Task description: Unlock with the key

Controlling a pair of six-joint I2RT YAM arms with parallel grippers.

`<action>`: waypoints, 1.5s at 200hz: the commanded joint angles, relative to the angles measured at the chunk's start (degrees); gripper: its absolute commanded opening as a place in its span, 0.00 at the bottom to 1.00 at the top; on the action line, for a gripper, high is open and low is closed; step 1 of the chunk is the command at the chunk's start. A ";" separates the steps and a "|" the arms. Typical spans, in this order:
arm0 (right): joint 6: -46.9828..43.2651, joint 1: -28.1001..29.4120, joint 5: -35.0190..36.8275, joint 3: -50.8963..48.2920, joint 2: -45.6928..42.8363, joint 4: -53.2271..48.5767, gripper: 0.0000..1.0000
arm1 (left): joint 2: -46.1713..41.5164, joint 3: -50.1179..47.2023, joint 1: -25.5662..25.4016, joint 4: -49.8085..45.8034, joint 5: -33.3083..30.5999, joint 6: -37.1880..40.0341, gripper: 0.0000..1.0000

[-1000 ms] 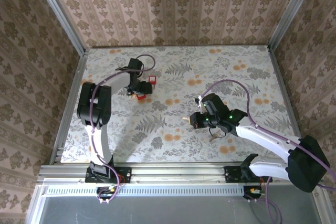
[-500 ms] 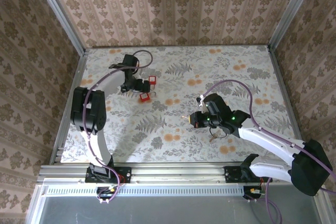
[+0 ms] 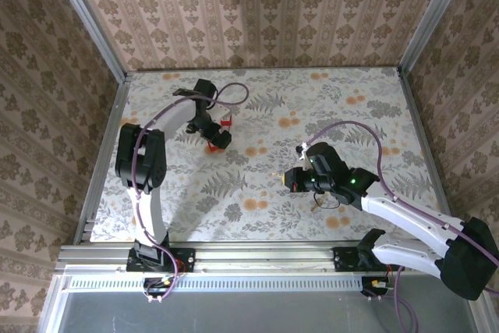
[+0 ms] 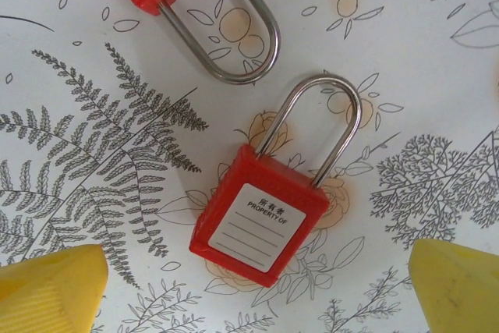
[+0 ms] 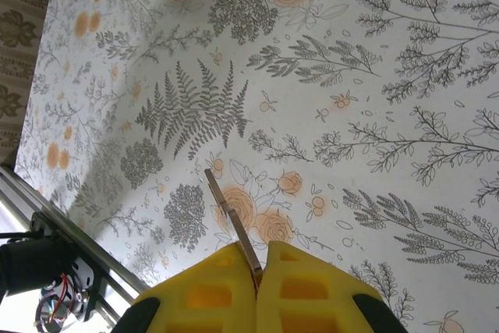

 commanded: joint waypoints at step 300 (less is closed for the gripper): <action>-1.89 1.19 -1.26 0.87 5.99 2.87 0.00 | 12.20 5.47 2.49 -3.88 3.09 0.52 0.49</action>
